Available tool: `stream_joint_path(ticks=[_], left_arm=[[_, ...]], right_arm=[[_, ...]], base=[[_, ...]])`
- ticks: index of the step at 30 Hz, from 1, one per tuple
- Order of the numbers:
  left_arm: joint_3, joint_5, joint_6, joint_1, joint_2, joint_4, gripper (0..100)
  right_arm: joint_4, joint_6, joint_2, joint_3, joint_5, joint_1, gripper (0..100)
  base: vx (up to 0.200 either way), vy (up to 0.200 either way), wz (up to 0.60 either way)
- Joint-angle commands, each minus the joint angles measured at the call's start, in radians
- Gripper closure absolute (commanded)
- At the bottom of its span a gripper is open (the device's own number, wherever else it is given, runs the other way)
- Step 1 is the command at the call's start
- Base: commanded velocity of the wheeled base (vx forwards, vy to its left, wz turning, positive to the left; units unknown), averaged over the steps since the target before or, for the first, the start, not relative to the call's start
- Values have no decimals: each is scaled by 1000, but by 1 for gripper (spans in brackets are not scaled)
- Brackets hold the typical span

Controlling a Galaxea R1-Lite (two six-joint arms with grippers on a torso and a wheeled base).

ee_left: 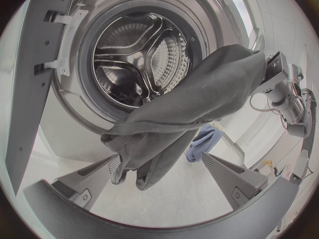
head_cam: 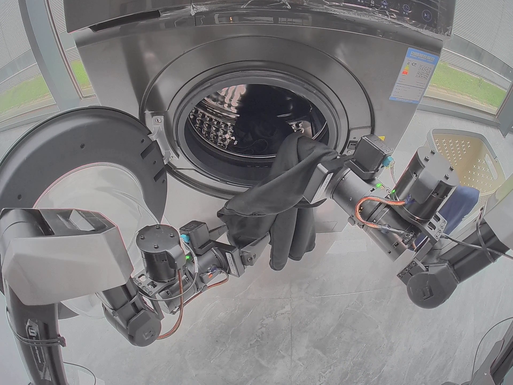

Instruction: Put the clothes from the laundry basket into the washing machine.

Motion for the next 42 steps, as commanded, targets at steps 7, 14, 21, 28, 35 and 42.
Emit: stream_joint_path(ticks=[7, 14, 21, 28, 35, 42], left_arm=[[-25, -19, 4, 51, 97, 0, 0], [-51, -19, 5, 54, 149, 0, 0], [-76, -17, 36, 54, 198, -2, 0], [-91, -17, 38, 46, 206, -2, 0], [-72, -19, 45, 37, 207, -2, 0], [-108, -17, 91, 40, 246, -2, 0]], right_arm=[[2, 0, -18, -1, 0, 1, 100], [1, 0, -19, 1, 0, 7, 100], [1, 0, -19, -1, 0, 9, 100], [1, 0, -18, 2, 0, 9, 100], [-1, 0, -13, 1, 0, 7, 100], [-6, 1, -12, 6, 0, 7, 100]], base=[[0, 0, 0], [0, 0, 0], [0, 0, 0], [0, 0, 0], [0, 0, 0], [0, 0, 0]])
